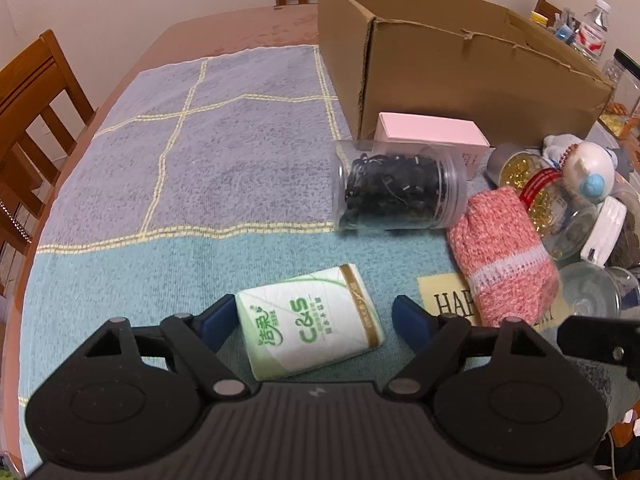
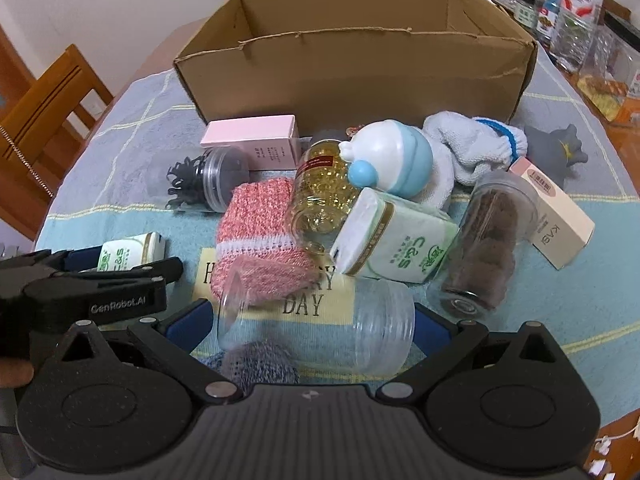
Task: Organize objects
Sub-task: 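Lower the left gripper around the green tissue pack and close it, then grasp the clear empty plastic jar with the right gripper while left holds the tissue pack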
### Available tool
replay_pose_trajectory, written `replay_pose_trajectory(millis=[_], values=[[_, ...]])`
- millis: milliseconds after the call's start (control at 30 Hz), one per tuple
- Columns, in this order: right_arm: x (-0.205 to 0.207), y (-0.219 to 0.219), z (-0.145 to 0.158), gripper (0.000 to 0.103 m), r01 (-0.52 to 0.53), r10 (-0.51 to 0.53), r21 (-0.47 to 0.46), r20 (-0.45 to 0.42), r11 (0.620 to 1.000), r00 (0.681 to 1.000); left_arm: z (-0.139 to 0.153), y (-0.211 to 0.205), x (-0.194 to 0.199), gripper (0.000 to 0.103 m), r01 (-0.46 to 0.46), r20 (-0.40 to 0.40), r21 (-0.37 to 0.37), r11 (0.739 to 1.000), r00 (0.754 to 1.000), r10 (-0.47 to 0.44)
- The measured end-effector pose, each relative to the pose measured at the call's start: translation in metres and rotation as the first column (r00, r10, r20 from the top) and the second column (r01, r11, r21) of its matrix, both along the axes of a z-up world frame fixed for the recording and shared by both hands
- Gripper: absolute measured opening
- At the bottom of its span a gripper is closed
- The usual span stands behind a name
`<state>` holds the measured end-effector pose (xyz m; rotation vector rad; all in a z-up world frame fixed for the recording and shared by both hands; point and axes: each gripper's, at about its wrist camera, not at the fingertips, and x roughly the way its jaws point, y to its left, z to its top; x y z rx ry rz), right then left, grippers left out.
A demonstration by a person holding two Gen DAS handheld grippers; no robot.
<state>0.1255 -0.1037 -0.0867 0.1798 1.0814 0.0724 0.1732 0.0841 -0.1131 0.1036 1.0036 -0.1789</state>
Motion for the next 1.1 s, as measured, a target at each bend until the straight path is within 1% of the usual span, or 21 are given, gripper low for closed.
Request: replay_pose_trajectory(millis=[100, 167, 400, 533, 833, 967, 1100], values=[[0.001, 0.003, 0.0, 0.101, 0.006, -0.006, -0.017, -0.003, 1.0, 1.0, 0.002, 0.0, 0.001, 0.075, 0.01, 0.008, 0.007, 1.0, 1.0, -0.01], [0.002, 0.004, 0.0, 0.096, 0.01, -0.01, -0.039, -0.009, 0.999, 1.0, 0.003, 0.001, 0.001, 0.071, 0.02, 0.011, 0.013, 1.0, 1.0, -0.02], [0.002, 0.003, 0.005, 0.096, 0.009, -0.009, -0.053, -0.007, 0.999, 1.0, 0.007, 0.004, 0.004, 0.069, 0.054, -0.003, 0.014, 0.998, 0.999, -0.054], [0.002, 0.004, 0.015, 0.096, -0.013, 0.012, -0.066, -0.003, 0.998, 1.0, 0.017, 0.007, 0.006, 0.069, 0.085, -0.019, 0.002, 0.996, 0.996, -0.085], [0.005, -0.001, 0.044, 0.096, -0.046, 0.047, -0.076, 0.02, 0.996, 0.999, 0.059, 0.009, 0.008, 0.069, 0.171, 0.0, -0.004, 0.985, 0.985, -0.171], [0.011, -0.006, 0.062, 0.096, -0.06, 0.065, -0.085, 0.057, 0.995, 0.996, 0.083, 0.003, 0.018, 0.069, 0.196, 0.042, -0.012, 0.98, 0.98, -0.196], [0.027, -0.014, 0.082, 0.096, -0.071, 0.084, -0.117, 0.112, 0.991, 0.99, 0.11, -0.008, 0.038, 0.069, 0.212, 0.111, -0.023, 0.977, 0.972, -0.209]])
